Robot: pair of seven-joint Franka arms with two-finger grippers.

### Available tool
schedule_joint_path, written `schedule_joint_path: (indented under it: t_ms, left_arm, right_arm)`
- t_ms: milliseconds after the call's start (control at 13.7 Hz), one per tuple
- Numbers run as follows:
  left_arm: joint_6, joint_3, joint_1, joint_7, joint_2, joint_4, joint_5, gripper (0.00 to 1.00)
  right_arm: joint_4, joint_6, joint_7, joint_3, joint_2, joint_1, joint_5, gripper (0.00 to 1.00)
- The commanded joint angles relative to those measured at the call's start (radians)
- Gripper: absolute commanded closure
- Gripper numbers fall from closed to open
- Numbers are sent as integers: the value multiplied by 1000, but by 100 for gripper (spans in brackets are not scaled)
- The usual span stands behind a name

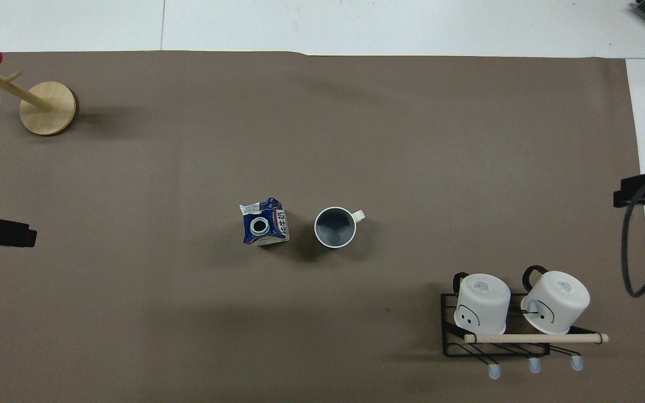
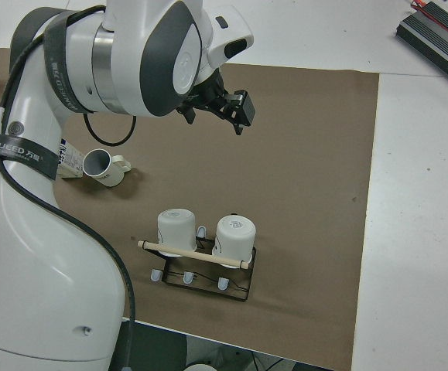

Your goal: Place cup and milk on table

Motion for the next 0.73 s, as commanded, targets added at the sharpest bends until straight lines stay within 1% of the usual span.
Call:
schedule_joint_path:
  t_ms: [0, 657]
  left_arm:
    - [-37, -15, 14, 17, 1, 29, 13, 0]
    - [-42, -18, 14, 19, 21, 48, 31, 0]
  right_arm:
    - [-24, -9, -23, 1, -23, -2, 17, 0]
    - [-15, -4, -25, 5, -17, 2, 17, 0]
